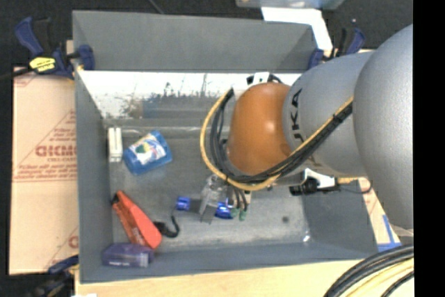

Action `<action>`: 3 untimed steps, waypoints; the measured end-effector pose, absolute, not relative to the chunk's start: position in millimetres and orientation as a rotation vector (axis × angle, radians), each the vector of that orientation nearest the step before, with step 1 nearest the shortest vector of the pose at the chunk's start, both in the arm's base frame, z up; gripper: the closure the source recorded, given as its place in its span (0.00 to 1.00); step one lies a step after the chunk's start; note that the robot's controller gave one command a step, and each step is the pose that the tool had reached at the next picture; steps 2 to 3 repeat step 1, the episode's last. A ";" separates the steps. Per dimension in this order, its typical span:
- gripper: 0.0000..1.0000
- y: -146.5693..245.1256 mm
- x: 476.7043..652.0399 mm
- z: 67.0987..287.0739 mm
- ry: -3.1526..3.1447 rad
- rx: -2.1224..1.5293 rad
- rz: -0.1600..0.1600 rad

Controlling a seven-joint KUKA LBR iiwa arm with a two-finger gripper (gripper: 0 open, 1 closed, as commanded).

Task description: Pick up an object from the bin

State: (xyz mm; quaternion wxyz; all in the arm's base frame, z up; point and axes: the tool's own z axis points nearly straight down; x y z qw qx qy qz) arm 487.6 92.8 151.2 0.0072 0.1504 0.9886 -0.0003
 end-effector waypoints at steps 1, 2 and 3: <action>1.00 92.4 489.3 176.3 3.088 0.464 0.001; 1.00 92.4 489.3 176.3 3.088 0.464 0.001; 1.00 92.4 489.3 176.3 3.088 0.464 0.001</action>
Offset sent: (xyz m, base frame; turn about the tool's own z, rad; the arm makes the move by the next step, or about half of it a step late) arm 0.0022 -0.0002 0.0324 -0.0025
